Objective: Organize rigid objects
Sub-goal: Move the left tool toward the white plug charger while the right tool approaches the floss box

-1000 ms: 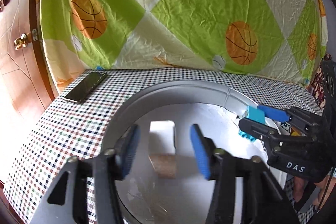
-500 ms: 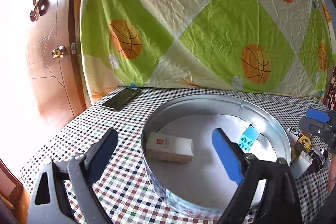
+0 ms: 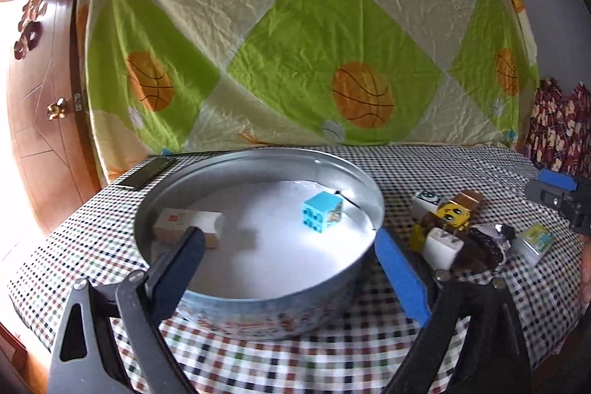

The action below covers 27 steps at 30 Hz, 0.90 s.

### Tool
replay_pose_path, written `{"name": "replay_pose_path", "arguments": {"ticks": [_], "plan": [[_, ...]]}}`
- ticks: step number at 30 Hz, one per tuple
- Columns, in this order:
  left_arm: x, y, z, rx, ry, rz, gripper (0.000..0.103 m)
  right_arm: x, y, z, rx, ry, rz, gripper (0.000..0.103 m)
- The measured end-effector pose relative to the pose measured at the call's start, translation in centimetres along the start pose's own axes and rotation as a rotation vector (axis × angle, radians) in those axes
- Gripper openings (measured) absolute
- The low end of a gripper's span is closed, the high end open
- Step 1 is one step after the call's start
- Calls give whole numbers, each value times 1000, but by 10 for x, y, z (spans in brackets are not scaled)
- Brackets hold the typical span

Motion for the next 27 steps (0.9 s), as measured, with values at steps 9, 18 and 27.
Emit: {"name": "replay_pose_path", "arguments": {"ticks": [9, 18, 27], "plan": [[81, 8, 12, -51, 142, 88, 95, 55, 31, -11, -34, 127, 89, 79], [126, 16, 45, -182, 239, 171, 86, 77, 47, -3, -69, 180, 118, 79], [137, 26, 74, -335, 328, 148, 51, 83, 57, 14, -177, 153, 150, 80]]}}
Point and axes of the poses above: each gripper's, at about its wrist camera, not at the fingertips, and z roughly the way its jaws point, x to its right, y to its underside, the point moved 4 cm from there along z, roughly the way its jaws point, and after that the axes turned 4 degrees about x, right-handed, at the moved point
